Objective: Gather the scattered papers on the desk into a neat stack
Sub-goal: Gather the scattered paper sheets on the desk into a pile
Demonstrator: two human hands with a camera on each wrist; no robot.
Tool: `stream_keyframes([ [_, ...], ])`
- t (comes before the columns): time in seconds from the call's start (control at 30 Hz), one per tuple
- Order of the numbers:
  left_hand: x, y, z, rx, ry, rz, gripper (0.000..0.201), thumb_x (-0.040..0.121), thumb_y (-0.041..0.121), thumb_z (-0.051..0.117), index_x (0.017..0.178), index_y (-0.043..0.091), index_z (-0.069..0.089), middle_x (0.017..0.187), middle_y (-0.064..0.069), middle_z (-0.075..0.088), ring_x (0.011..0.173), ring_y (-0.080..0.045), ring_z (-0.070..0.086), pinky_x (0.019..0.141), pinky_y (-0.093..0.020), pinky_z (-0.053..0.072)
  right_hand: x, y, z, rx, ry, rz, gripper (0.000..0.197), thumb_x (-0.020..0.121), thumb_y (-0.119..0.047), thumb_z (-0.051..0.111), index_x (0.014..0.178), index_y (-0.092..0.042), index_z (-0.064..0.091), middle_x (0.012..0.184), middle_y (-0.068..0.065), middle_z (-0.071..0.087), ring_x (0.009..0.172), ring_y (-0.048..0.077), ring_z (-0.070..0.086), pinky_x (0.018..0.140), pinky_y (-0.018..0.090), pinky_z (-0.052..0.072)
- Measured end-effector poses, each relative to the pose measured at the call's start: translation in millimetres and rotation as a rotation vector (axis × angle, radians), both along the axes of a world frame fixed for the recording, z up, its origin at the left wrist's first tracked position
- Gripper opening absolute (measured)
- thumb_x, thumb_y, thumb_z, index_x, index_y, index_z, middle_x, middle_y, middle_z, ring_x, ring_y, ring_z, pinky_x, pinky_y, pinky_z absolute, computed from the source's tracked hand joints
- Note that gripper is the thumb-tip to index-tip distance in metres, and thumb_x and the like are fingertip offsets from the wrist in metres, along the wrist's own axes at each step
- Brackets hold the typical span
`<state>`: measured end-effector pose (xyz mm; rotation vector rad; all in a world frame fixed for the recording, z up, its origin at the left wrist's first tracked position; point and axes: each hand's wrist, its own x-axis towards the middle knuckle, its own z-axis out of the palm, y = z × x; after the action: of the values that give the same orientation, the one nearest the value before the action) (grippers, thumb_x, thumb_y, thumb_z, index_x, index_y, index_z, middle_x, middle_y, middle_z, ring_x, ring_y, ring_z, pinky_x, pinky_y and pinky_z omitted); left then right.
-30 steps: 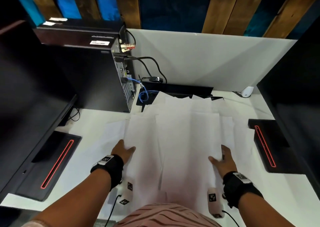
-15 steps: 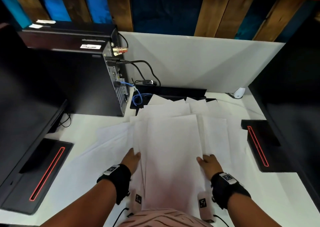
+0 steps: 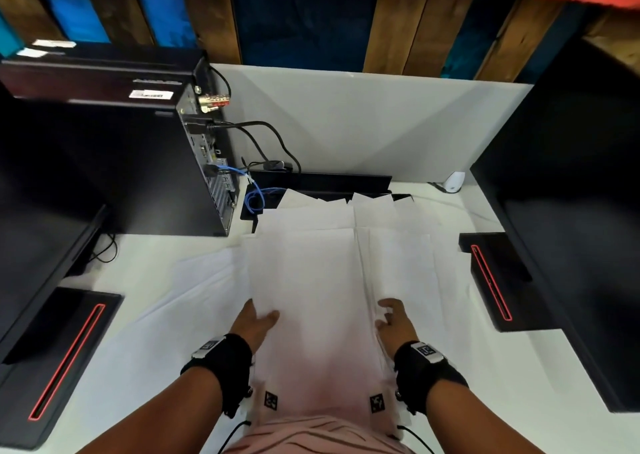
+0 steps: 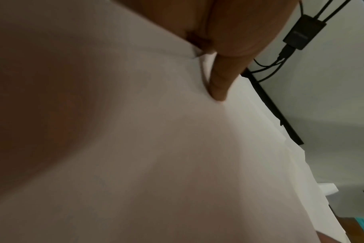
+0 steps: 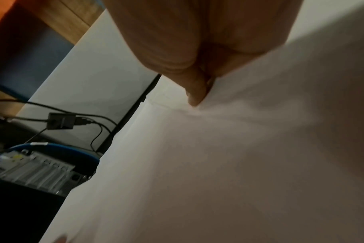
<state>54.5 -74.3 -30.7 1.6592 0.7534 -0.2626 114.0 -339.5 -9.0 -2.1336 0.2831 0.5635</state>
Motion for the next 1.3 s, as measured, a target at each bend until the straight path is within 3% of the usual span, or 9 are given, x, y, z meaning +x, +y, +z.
stream_keyframes([
  [0.07, 0.2, -2.8, -1.5, -0.045, 0.005, -0.010, 0.081, 0.061, 0.042, 0.083, 0.125, 0.006, 0.049, 0.119, -0.012, 0.064, 0.106, -0.028, 0.062, 0.096, -0.041, 0.050, -4.7, 5.6, -3.2, 0.051, 0.026, 0.067, 0.034, 0.094, 0.001, 0.044, 0.124, -0.013, 0.044, 0.105, 0.006, 0.054, 0.093, 0.023, 0.057, 0.077, 0.022, 0.041],
  [0.23, -0.6, 3.0, -2.6, 0.105, 0.004, -0.001, 0.057, 0.081, 0.002, 0.069, 0.133, 0.002, 0.044, 0.124, -0.016, 0.058, 0.112, -0.030, 0.057, 0.098, -0.035, 0.045, 2.3, -2.2, -2.0, 0.124, 0.021, -0.043, 0.040, 0.090, 0.002, 0.041, 0.111, -0.031, 0.045, 0.082, 0.005, 0.059, 0.076, 0.025, 0.059, 0.058, 0.026, 0.047],
  [0.3, -1.0, 6.4, -4.5, 0.148, -0.004, -0.004, 0.056, 0.083, 0.001, 0.067, 0.134, 0.000, 0.043, 0.128, -0.019, 0.056, 0.116, -0.032, 0.055, 0.100, -0.035, 0.042, 11.8, -18.7, 3.5, -0.109, -0.084, -0.212, 0.035, 0.088, -0.007, 0.055, 0.117, -0.027, 0.048, 0.096, 0.008, 0.059, 0.099, 0.032, 0.059, 0.071, 0.029, 0.046],
  [0.4, -2.9, 9.4, -9.2, 0.137, 0.003, -0.001, 0.052, 0.086, 0.000, 0.063, 0.133, -0.002, 0.043, 0.131, -0.022, 0.055, 0.117, -0.034, 0.054, 0.100, -0.037, 0.041, 17.0, -45.3, 12.1, -0.536, 0.003, -0.254, 0.068, 0.077, -0.040, 0.072, 0.133, -0.020, 0.038, 0.131, 0.009, 0.045, 0.123, 0.033, 0.041, 0.094, 0.047, 0.040],
  [0.53, -5.8, 8.2, -10.3, 0.123, -0.009, -0.008, 0.049, 0.089, -0.001, 0.058, 0.135, -0.003, 0.041, 0.133, -0.020, 0.052, 0.122, -0.033, 0.051, 0.102, -0.034, 0.037, 19.4, -51.4, 5.1, -0.307, 0.045, -0.232, 0.095, 0.069, -0.034, 0.082, 0.143, -0.010, 0.028, 0.143, 0.014, 0.039, 0.131, 0.034, 0.039, 0.105, 0.042, 0.039],
  [0.67, -6.4, 9.0, -10.3, 0.113, 0.001, -0.004, 0.048, 0.091, 0.002, 0.058, 0.136, -0.001, 0.041, 0.134, -0.020, 0.052, 0.122, -0.033, 0.051, 0.103, -0.036, 0.038, 22.5, -49.6, 5.0, -0.190, 0.054, -0.207, 0.068, 0.084, -0.024, 0.070, 0.141, -0.003, 0.039, 0.142, 0.017, 0.046, 0.129, 0.032, 0.045, 0.108, 0.035, 0.037],
  [0.8, -6.3, 12.4, -12.5, 0.101, 0.017, -0.001, 0.049, 0.090, 0.003, 0.058, 0.136, 0.000, 0.041, 0.134, -0.020, 0.053, 0.122, -0.033, 0.052, 0.106, -0.039, 0.038, 29.6, -49.4, 38.3, -0.283, -0.131, -0.231, 0.036, 0.091, -0.017, 0.060, 0.121, 0.002, 0.057, 0.124, 0.021, 0.060, 0.117, 0.036, 0.054, 0.098, 0.033, 0.041],
  [1.13, -6.4, 12.4, -11.3, 0.112, 0.034, -0.016, 0.045, 0.091, 0.003, 0.057, 0.133, 0.001, 0.044, 0.131, -0.018, 0.055, 0.120, -0.033, 0.053, 0.106, -0.041, 0.039, 50.7, -58.5, 145.1, -0.420, -0.660, -0.336, 0.021, 0.094, -0.018, 0.050, 0.111, -0.011, 0.061, 0.093, 0.027, 0.066, 0.090, 0.044, 0.062, 0.076, 0.042, 0.050],
  [1.3, -4.9, 11.8, -7.1, 0.114, 0.049, -0.049, 0.047, 0.092, 0.005, 0.056, 0.136, 0.002, 0.041, 0.132, -0.013, 0.053, 0.123, -0.030, 0.050, 0.105, -0.036, 0.037, 51.9, -55.1, 192.2, -0.235, -1.090, -0.416, 0.022, 0.095, -0.015, 0.050, 0.112, -0.006, 0.061, 0.099, 0.015, 0.068, 0.088, 0.025, 0.063, 0.077, 0.022, 0.044],
])
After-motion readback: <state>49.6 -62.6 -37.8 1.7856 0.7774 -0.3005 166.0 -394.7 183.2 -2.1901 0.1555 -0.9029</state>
